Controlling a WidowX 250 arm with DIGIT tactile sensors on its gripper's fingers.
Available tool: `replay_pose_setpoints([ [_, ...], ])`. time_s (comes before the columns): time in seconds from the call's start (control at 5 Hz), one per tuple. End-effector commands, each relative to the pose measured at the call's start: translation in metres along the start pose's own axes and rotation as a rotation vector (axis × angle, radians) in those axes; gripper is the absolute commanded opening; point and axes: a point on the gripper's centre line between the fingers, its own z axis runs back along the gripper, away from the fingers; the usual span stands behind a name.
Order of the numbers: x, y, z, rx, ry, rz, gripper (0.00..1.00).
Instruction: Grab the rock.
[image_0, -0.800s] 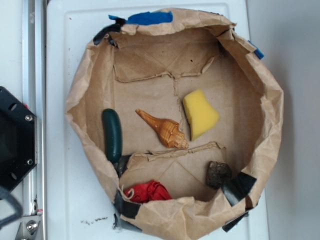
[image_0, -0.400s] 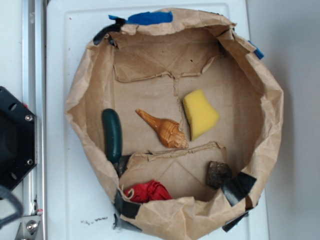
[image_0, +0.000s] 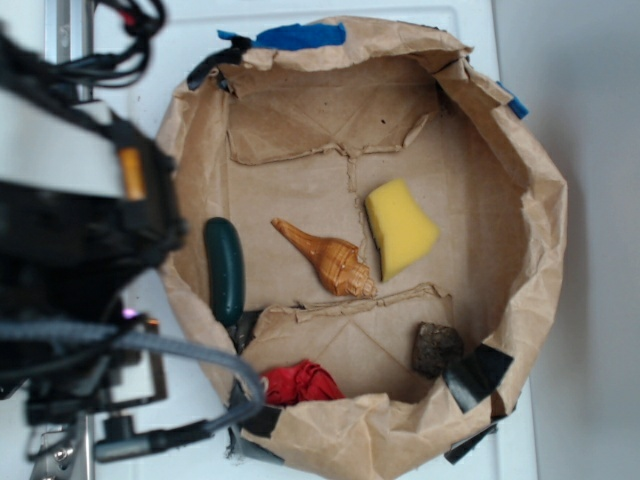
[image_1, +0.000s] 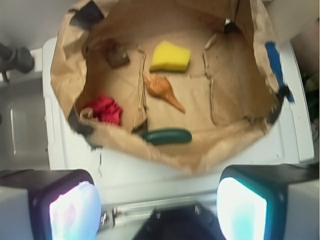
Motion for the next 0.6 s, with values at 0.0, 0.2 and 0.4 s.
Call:
replay_pose_setpoints([
  [0.0, 0.048, 0.003, -0.021, -0.134, -0.045, -0.302, 1.00],
  [0.2, 0.055, 0.002, -0.022, -0.188, -0.080, -0.546, 1.00],
  [0.4, 0.053, -0.006, -0.001, -0.246, -0.145, -0.632, 1.00],
])
